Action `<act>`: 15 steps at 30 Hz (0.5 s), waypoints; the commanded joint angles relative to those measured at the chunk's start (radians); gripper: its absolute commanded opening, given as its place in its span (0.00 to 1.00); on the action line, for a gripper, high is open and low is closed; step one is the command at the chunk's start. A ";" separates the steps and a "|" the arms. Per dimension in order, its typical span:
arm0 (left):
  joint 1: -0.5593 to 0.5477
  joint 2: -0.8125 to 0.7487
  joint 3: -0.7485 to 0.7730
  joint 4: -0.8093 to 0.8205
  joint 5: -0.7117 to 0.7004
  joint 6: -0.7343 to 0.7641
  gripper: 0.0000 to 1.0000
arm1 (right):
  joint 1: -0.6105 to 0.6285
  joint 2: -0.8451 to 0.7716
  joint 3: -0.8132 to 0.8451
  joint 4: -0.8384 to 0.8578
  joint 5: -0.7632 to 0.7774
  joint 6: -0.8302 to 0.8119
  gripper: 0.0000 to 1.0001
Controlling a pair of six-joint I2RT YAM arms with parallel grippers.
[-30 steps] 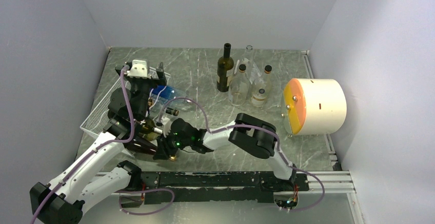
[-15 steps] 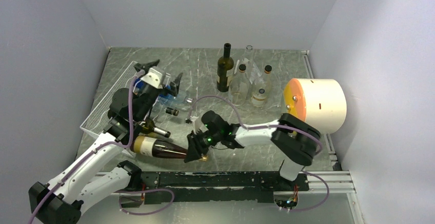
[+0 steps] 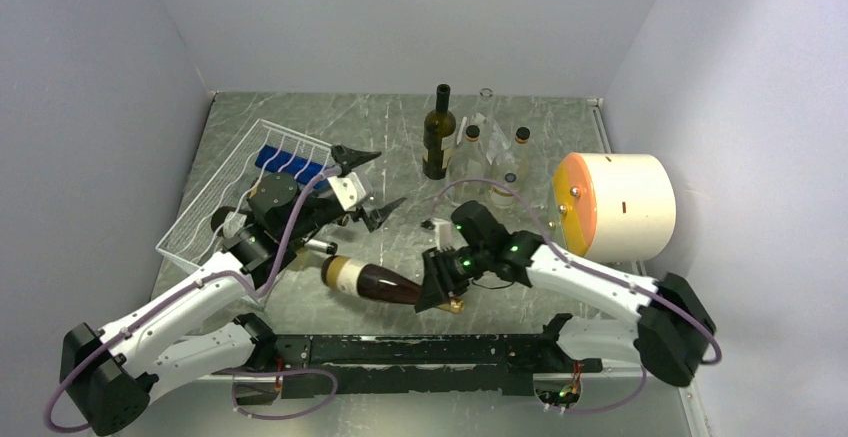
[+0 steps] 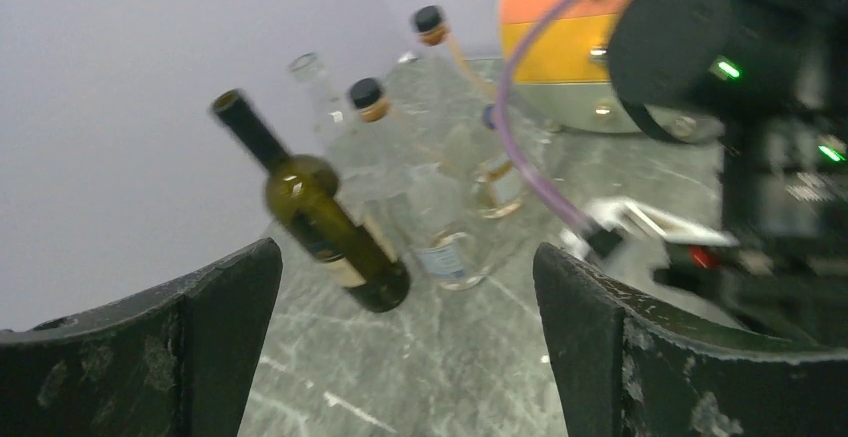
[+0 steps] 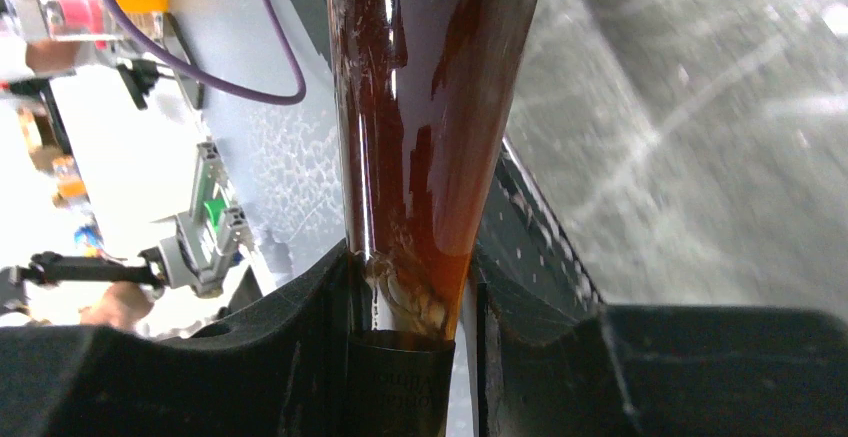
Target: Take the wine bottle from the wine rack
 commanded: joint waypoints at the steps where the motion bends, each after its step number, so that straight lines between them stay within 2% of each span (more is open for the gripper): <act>1: -0.055 0.011 -0.028 0.023 0.223 0.092 0.99 | -0.074 -0.148 0.091 -0.158 0.020 -0.035 0.00; 6: -0.169 0.063 -0.070 -0.013 0.270 0.188 0.99 | -0.088 -0.187 0.167 -0.338 0.058 -0.076 0.00; 12: -0.259 0.178 -0.069 0.003 0.367 0.140 0.99 | -0.105 -0.211 0.270 -0.446 0.100 -0.098 0.00; 15: -0.318 0.251 -0.054 -0.007 0.361 0.155 0.99 | -0.110 -0.208 0.308 -0.472 0.104 -0.104 0.00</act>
